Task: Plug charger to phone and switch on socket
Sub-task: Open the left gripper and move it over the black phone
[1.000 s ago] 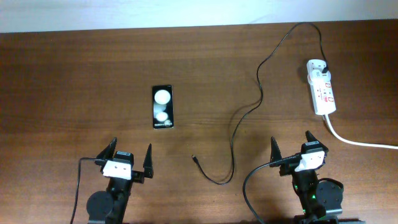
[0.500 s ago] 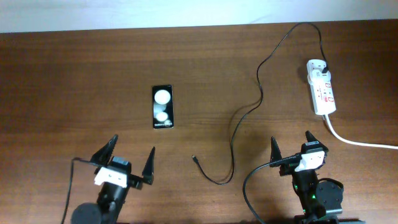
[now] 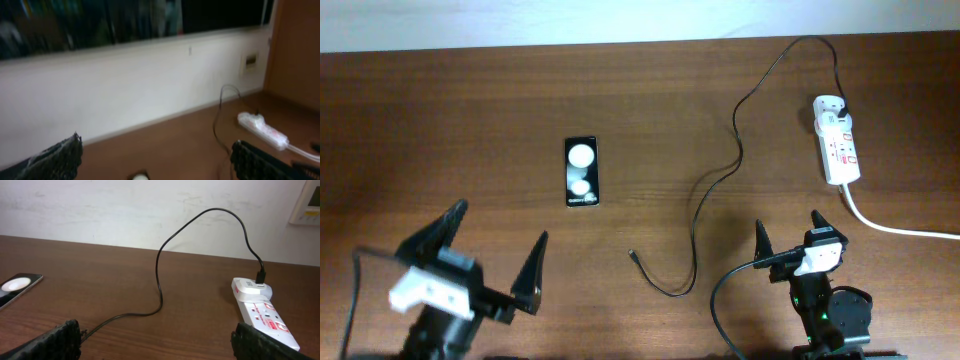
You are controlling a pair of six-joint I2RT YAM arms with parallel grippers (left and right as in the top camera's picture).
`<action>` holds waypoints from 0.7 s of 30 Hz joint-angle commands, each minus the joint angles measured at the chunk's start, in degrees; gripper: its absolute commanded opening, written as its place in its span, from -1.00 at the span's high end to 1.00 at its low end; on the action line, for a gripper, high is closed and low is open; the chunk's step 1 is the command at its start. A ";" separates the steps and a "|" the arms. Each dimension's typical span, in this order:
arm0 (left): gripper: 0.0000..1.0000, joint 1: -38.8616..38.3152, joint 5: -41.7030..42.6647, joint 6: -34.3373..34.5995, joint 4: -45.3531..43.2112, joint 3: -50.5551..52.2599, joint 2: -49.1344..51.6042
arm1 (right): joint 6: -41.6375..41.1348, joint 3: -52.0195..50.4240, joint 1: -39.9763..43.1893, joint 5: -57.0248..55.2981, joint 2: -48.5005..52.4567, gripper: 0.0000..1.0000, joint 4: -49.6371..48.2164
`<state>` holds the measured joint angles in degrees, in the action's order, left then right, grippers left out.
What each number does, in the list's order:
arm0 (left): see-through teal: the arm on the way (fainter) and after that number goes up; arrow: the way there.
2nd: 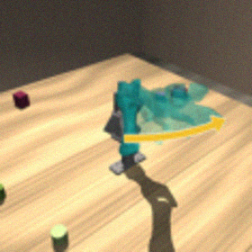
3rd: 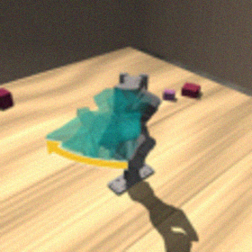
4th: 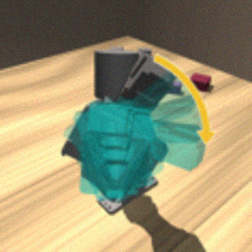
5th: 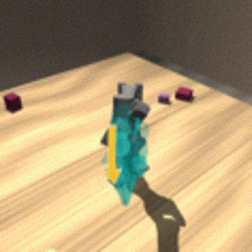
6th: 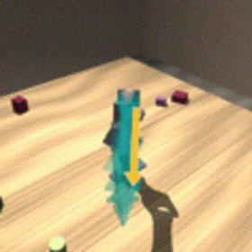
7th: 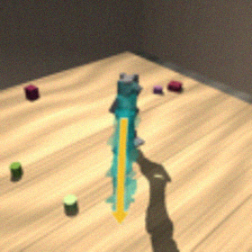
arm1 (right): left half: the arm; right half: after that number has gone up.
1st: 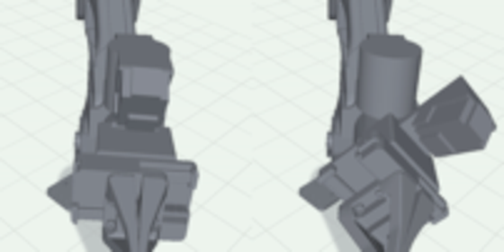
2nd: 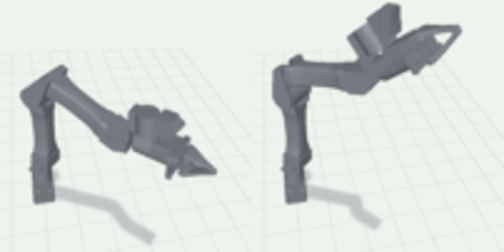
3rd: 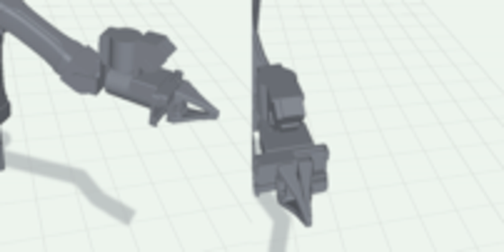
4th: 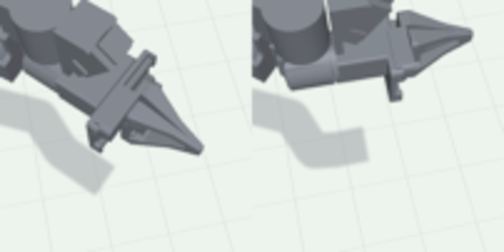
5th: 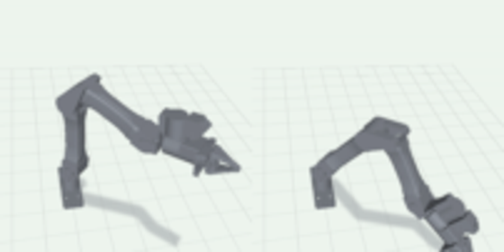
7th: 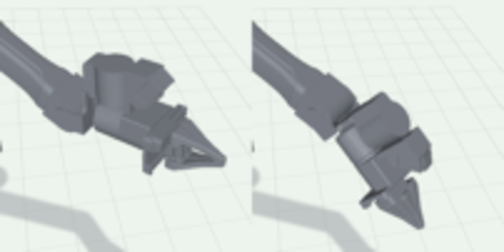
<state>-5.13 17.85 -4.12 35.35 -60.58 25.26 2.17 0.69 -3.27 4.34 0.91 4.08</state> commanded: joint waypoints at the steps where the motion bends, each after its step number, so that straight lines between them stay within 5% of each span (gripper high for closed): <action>1: -0.98 -0.07 0.44 -0.74 6.58 -9.18 10.08 | 0.20 -0.35 -0.48 -0.31 -0.55 -0.97 0.22; 8: -0.98 -0.09 0.42 -5.90 20.00 -18.36 29.03 | 0.20 -0.35 -0.48 -0.31 -0.55 -0.97 0.22; 21: -0.98 -0.11 7.48 -5.81 20.85 -18.43 59.32 | 0.20 -0.35 -0.48 -0.31 -0.55 -0.97 0.22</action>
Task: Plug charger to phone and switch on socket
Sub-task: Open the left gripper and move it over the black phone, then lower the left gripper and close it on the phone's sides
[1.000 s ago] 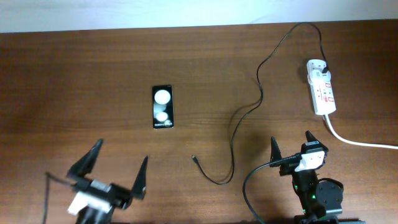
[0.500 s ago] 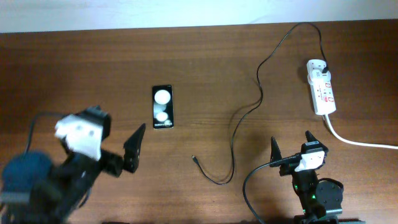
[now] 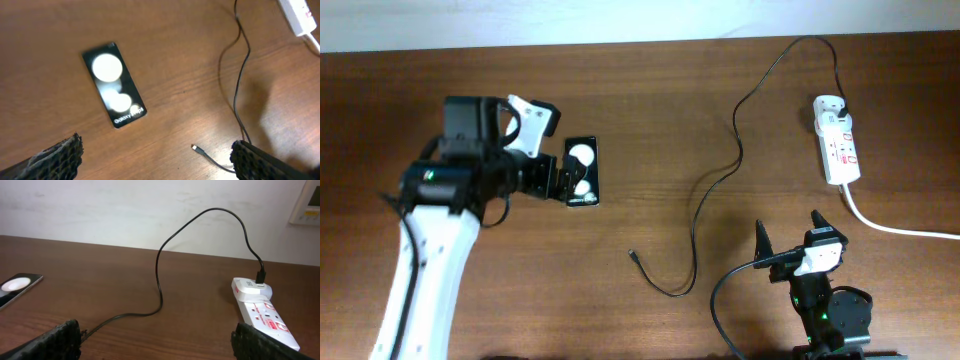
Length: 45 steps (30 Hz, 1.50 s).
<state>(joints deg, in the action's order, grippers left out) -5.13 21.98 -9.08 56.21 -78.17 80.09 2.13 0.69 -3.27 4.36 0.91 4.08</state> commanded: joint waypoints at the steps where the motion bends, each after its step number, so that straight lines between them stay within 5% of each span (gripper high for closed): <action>1: -0.98 -0.13 4.22 -0.87 -0.07 -0.83 6.32 | 0.24 -0.37 -0.48 -0.33 -0.55 -0.97 0.22; 3: -0.99 -0.11 3.96 -0.87 -0.15 -0.83 11.19 | 0.24 -0.37 -0.48 -0.33 -0.55 -0.97 0.22; 5: -0.40 -0.13 2.19 -0.85 -0.44 -0.83 14.88 | 0.24 -0.35 -0.48 -0.33 -0.55 -0.97 0.22; 9: 0.20 -0.24 0.37 -0.24 -1.88 -0.83 19.96 | 0.24 -0.35 -0.48 -0.33 -0.55 -0.97 0.22; 17: 0.28 -5.03 -20.68 16.81 -6.34 -0.61 21.59 | 0.24 -0.37 -0.48 -0.33 -0.55 -0.97 0.22; 24: 0.14 -9.18 -23.50 19.80 -7.21 -0.61 24.20 | 0.24 -0.37 -0.48 -0.33 -0.55 -0.97 0.22; 25: 0.21 -9.66 -23.50 19.78 -7.41 -0.61 25.24 | 0.24 -0.37 -0.48 -0.33 -0.55 -0.97 0.22; 27: 0.83 -10.56 -23.47 19.80 -7.58 -0.61 27.61 | 0.24 -0.35 -0.48 -0.33 -0.55 -0.97 0.22; 29: 1.00 -11.15 -23.50 19.78 -7.82 -0.61 28.79 | 0.24 -0.37 -0.48 -0.33 -0.55 -0.97 0.22; 37: 1.00 -11.50 -29.16 26.88 -9.94 -0.61 29.77 | 0.24 -0.35 -0.48 -0.33 -0.55 -0.97 0.22; 40: 0.75 -11.50 -29.11 26.88 -10.91 -0.61 29.83 | 0.24 -0.35 -0.48 -0.33 -0.55 -0.97 0.22; 43: 0.10 -11.50 -29.11 26.88 -11.93 -0.55 29.86 | 0.24 -0.35 -0.48 -0.33 -0.55 -0.97 0.22; 44: -0.44 -11.50 -29.11 26.88 -12.24 -0.52 29.86 | 0.24 -0.37 -0.48 -0.33 -0.55 -0.97 0.22; 45: -0.64 -11.50 -29.11 26.88 -12.31 -0.52 29.86 | 0.24 -0.35 -0.48 -0.33 -0.55 -0.97 0.22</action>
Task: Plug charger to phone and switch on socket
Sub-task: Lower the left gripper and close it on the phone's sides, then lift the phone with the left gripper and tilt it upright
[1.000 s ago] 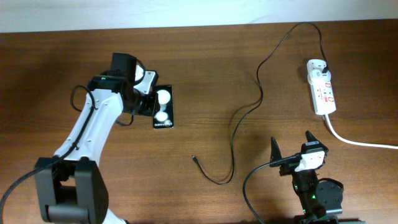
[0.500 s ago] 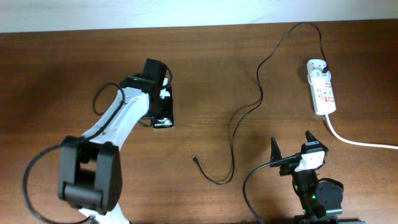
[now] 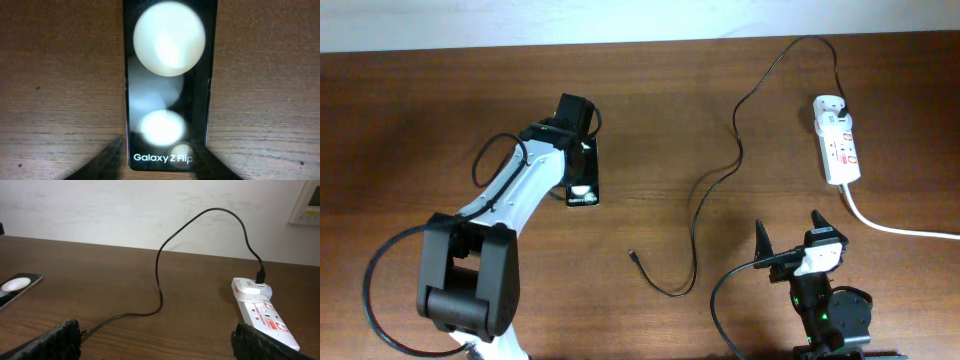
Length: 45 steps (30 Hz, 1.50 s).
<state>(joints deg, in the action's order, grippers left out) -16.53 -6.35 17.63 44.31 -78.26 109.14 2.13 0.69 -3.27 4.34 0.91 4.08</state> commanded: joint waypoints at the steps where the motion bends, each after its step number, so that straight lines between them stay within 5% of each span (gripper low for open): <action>1: -0.79 -0.09 -0.81 0.17 -0.42 -0.42 0.81 | 0.24 -0.37 -0.48 -0.31 -0.55 -0.97 0.22; 6: -0.99 -0.09 -0.83 0.13 -1.46 -0.42 1.05 | 0.24 -0.35 -0.48 -0.31 -0.55 -0.97 0.22; 18: -0.99 -0.11 -0.76 0.15 -3.85 -0.42 8.22 | 0.26 -0.37 -0.48 -0.31 -0.55 -0.97 0.22; 24: -0.53 -0.37 0.57 0.15 -2.03 -0.37 8.24 | 0.24 -0.37 -0.48 -0.31 -0.55 -0.97 0.22; 34: -0.42 -1.57 1.64 0.17 5.11 -0.37 8.24 | 0.24 -0.35 -0.48 -0.31 -0.55 -0.97 0.22; 39: -0.57 -1.97 3.85 0.15 11.10 -0.37 8.24 | 0.24 -0.35 -0.48 -0.31 -0.55 -0.97 0.22; 42: -0.98 -1.95 3.41 0.11 10.99 -0.37 8.24 | 0.24 -0.35 -0.48 -0.31 -0.55 -0.97 0.22; 45: -0.98 -1.68 1.05 -0.83 10.75 -1.77 8.22 | 0.24 -0.35 -0.48 -0.31 -0.55 -0.97 0.22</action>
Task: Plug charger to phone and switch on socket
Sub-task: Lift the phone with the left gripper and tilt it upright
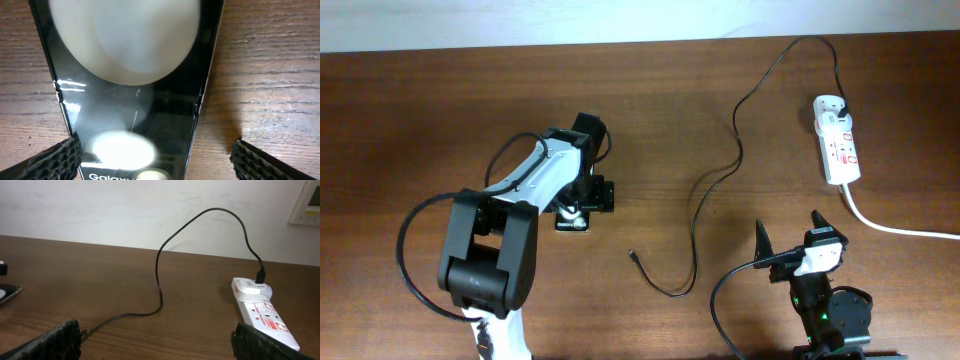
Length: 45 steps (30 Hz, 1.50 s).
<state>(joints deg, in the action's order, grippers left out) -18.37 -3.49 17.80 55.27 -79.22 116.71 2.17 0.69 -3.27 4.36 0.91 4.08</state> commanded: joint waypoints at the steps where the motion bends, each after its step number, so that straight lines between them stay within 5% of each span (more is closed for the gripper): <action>1: -0.98 0.15 -1.92 -1.66 0.13 -1.66 0.66 | 0.20 -0.37 -0.48 -0.33 -0.55 -0.97 0.22; 12: -0.99 1.27 -7.19 -3.82 2.14 -8.98 0.68 | 0.20 -0.35 -0.48 -0.33 -0.55 -0.97 0.22; 25: -0.98 1.92 -3.98 -0.76 -7.17 1.07 0.72 | 0.20 -0.35 -0.48 -0.33 -0.55 -0.97 0.22; 32: -0.98 1.46 8.55 -0.57 -7.08 4.37 0.72 | 0.20 -0.37 -0.48 -0.33 -0.55 -0.97 0.22; 45: -0.98 -0.61 7.10 -0.72 -12.44 4.42 0.72 | 0.20 -0.35 -0.48 -0.31 -0.55 -0.97 0.22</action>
<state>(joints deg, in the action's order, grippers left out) -18.63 -0.60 16.78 43.44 -76.62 115.72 2.15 0.69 -3.27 4.34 0.91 4.08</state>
